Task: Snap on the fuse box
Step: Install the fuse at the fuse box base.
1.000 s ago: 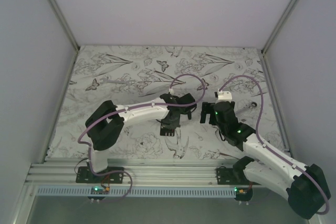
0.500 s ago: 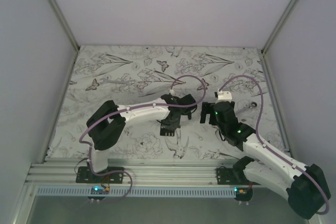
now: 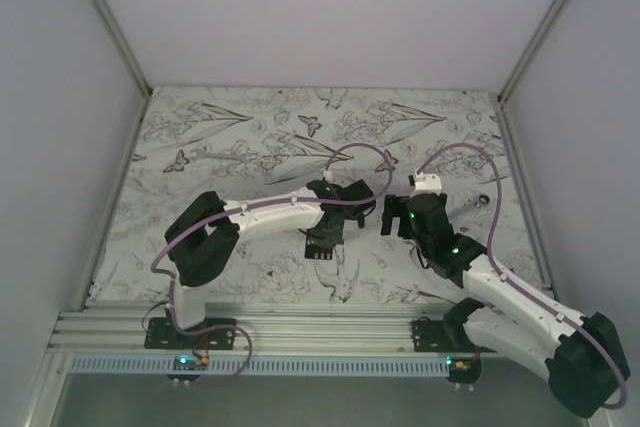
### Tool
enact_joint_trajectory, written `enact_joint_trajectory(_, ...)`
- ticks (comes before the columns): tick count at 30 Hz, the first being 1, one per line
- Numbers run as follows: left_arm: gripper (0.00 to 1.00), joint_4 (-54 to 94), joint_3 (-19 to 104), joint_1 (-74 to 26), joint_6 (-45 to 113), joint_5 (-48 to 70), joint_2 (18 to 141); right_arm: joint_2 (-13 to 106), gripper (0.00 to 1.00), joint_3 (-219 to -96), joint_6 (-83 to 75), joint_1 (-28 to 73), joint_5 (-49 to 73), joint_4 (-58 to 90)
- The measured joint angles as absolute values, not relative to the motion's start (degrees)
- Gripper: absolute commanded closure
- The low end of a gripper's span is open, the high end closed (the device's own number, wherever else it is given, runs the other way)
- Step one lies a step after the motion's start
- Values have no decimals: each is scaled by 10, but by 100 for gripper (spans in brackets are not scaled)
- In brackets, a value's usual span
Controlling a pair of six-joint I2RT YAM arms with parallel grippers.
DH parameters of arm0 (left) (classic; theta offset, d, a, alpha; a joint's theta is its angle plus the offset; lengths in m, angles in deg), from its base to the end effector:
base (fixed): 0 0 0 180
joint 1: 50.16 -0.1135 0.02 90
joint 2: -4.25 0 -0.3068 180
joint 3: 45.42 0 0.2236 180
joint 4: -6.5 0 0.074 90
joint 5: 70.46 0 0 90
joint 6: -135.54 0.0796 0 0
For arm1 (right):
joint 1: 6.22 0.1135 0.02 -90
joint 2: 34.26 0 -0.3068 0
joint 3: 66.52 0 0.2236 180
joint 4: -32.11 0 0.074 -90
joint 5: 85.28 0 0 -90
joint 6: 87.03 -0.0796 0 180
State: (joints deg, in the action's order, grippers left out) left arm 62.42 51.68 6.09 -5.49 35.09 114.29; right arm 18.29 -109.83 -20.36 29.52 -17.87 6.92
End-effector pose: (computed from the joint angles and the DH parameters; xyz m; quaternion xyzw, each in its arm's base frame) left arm 0.2385 -0.3186 0.2111 0.0196 0.9741 -0.0675 0.2148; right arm 0.1606 0.0779 0.2378 -0.0030 0.8724 0.0746 0.4831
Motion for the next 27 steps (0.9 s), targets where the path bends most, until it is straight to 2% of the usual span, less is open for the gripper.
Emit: enact_joint_trajectory(27, 100, 625, 517, 61, -43, 368, 1142, 183, 0, -1098, -204, 295, -177, 69)
